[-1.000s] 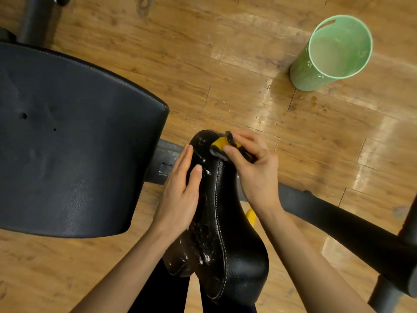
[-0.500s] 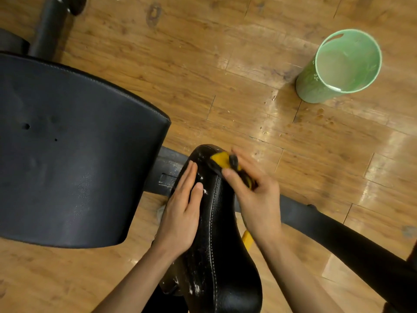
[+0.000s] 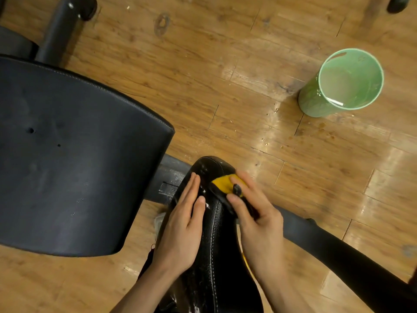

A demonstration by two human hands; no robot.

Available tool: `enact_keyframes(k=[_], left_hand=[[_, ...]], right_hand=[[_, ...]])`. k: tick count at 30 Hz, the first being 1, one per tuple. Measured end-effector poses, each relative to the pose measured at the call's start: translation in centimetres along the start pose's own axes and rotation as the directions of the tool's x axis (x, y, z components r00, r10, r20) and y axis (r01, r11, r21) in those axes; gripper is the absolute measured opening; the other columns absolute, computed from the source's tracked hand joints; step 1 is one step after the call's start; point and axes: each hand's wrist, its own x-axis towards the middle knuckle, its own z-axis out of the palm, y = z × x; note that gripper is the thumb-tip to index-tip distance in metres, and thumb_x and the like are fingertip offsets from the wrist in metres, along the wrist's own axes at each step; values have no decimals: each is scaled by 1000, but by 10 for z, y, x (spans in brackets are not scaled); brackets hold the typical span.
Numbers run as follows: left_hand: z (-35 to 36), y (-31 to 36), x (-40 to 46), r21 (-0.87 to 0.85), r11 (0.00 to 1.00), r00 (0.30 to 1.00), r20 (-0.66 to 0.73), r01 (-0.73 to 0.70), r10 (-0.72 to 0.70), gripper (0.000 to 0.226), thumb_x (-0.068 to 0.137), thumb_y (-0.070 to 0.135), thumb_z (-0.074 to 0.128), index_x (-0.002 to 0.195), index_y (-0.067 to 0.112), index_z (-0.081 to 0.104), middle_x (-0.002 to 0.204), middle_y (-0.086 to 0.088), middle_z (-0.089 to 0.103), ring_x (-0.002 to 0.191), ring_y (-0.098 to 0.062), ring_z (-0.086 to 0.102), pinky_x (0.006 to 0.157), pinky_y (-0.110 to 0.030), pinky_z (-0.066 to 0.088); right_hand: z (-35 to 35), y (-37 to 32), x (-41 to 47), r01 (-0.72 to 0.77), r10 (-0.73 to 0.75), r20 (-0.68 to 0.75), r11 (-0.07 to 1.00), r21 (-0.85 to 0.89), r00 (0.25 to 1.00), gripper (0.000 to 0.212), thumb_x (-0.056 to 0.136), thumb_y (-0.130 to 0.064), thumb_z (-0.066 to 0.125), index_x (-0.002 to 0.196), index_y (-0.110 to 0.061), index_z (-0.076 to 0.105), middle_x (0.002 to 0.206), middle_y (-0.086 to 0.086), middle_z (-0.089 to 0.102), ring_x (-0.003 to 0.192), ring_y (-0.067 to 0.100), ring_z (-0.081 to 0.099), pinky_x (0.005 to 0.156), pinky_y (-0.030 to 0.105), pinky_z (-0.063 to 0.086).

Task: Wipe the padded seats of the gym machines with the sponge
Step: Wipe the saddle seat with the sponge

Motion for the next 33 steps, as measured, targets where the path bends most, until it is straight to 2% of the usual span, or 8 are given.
enact_keyframes(k=[3, 5, 8, 16, 20, 25, 30, 33], left_hand=[[1, 2, 1, -3, 1000, 1000, -4, 4, -4, 50, 102, 43, 28, 151, 46, 15, 153, 37, 14, 136, 24, 11, 114, -14, 13], [1, 3, 1, -8, 1000, 1000, -7, 16, -16, 50, 102, 45, 27, 150, 48, 14, 153, 38, 13, 135, 24, 10, 112, -12, 12], [0, 3, 1, 3, 1000, 1000, -5, 17, -17, 51, 101, 46, 26, 150, 49, 12, 153, 39, 11, 135, 24, 9, 110, -11, 11], [1, 4, 0, -6, 1000, 1000, -17, 5, -5, 51, 101, 46, 26, 149, 50, 11, 153, 39, 8, 132, 27, 5, 99, 3, 6], [1, 6, -1, -31, 999, 1000, -24, 10, -11, 50, 102, 44, 26, 150, 50, 12, 152, 41, 7, 134, 26, 4, 86, 14, 4], [-8, 1, 2, -40, 999, 999, 9, -32, 33, 51, 102, 44, 30, 150, 48, 16, 153, 39, 11, 138, 19, 9, 108, -11, 9], [-26, -21, 8, -57, 998, 998, 53, -29, 32, 51, 102, 43, 31, 151, 45, 19, 152, 38, 15, 135, 24, 10, 95, 7, 9], [-33, -35, 13, -67, 998, 998, 62, -14, 18, 51, 103, 40, 32, 152, 42, 17, 154, 34, 12, 134, 23, 8, 88, 15, 6]], right_hand=[[6, -3, 46, -13, 22, 81, 994, -112, 996, 14, 94, -18, 61, 98, -23, 74, 98, -11, 73, 97, 2, 64, 84, 14, 46], [17, 0, 101, -147, 201, 197, 955, -258, 960, 17, 92, -26, 63, 86, -12, 72, 78, -3, 69, 72, 10, 61, 73, 29, 46], [35, 10, 147, -323, 439, 319, 877, -356, 840, 25, 85, -31, 71, 96, -8, 74, 91, 8, 73, 86, 21, 67, 91, 39, 50], [-9, -22, 47, 73, -27, 219, 976, -207, 975, 15, 92, -14, 62, 88, -23, 74, 87, -10, 73, 87, -1, 65, 72, 15, 49], [21, -11, 103, -45, 202, 279, 876, -481, 939, 19, 94, -29, 60, 92, -15, 73, 88, 7, 72, 84, 18, 65, 78, 31, 50], [59, 0, 159, -71, 470, 361, 681, -729, 805, 34, 92, -39, 61, 115, -17, 70, 113, 5, 68, 104, 19, 61, 92, 30, 45], [23, -22, 102, 121, 159, 329, 715, -688, 931, 17, 94, -29, 61, 102, -20, 73, 83, 0, 68, 73, 10, 60, 57, 11, 41], [32, -21, 98, 124, 91, 250, 681, -722, 964, 19, 94, -32, 60, 105, -23, 72, 86, -3, 66, 74, 10, 60, 52, 10, 39]])
